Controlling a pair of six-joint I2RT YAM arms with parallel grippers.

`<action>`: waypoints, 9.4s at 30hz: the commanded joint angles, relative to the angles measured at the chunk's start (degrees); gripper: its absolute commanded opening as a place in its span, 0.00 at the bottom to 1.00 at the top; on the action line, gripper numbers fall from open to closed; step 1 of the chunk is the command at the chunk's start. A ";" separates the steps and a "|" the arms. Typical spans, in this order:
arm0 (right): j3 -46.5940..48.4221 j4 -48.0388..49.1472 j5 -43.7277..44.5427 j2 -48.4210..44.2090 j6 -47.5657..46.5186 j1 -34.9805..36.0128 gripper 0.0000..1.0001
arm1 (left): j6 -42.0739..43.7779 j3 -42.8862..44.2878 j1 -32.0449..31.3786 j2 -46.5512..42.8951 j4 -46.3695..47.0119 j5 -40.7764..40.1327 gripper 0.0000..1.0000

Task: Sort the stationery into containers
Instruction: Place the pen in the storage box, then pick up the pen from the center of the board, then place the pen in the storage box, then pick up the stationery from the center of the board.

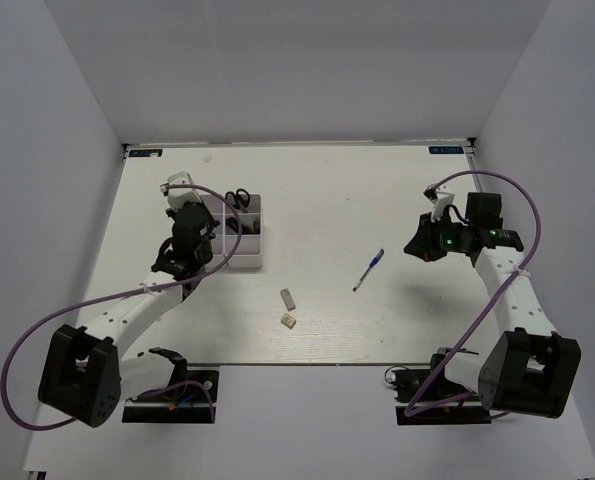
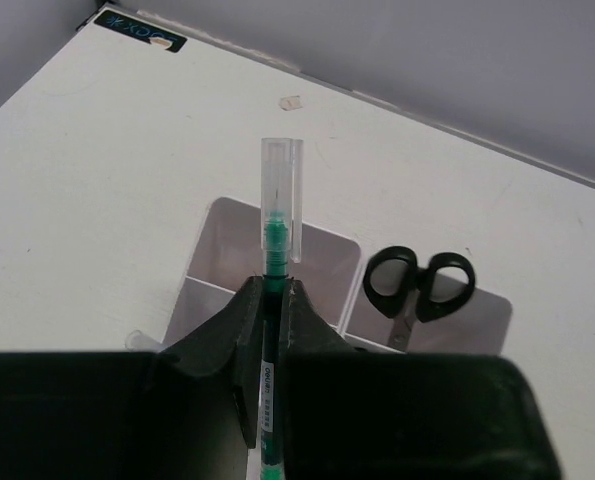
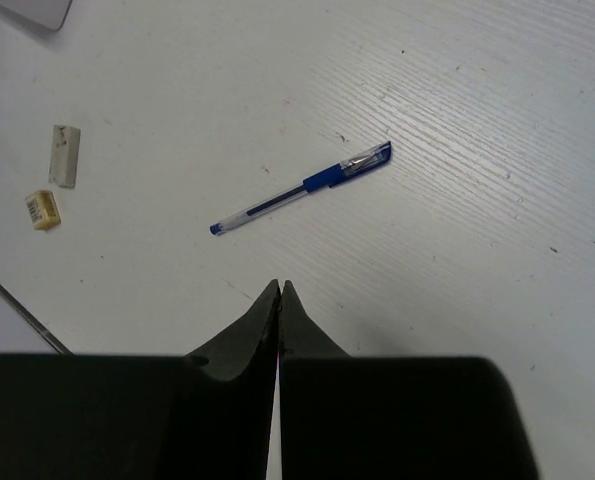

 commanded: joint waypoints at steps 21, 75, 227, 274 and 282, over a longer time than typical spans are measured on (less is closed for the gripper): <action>0.59 -2.29 -5.26 -0.09 -5.92 -0.32 0.09 | 4.55 -0.80 2.81 15.98 22.48 -4.57 0.00; 1.20 -4.23 -8.33 0.87 -7.06 -0.76 0.33 | 8.24 -0.80 -0.26 23.36 35.84 -16.26 0.00; 52.89 28.47 0.72 54.67 -3.20 53.12 0.22 | -26.30 0.87 -23.12 -37.46 -86.33 21.00 0.76; 9.03 -7.31 10.21 16.43 18.86 14.18 0.04 | -52.22 26.97 -31.03 35.31 -53.71 11.24 0.61; 8.68 -7.48 7.14 16.08 18.51 10.93 0.04 | -55.47 25.57 -33.57 38.13 -55.48 12.03 0.36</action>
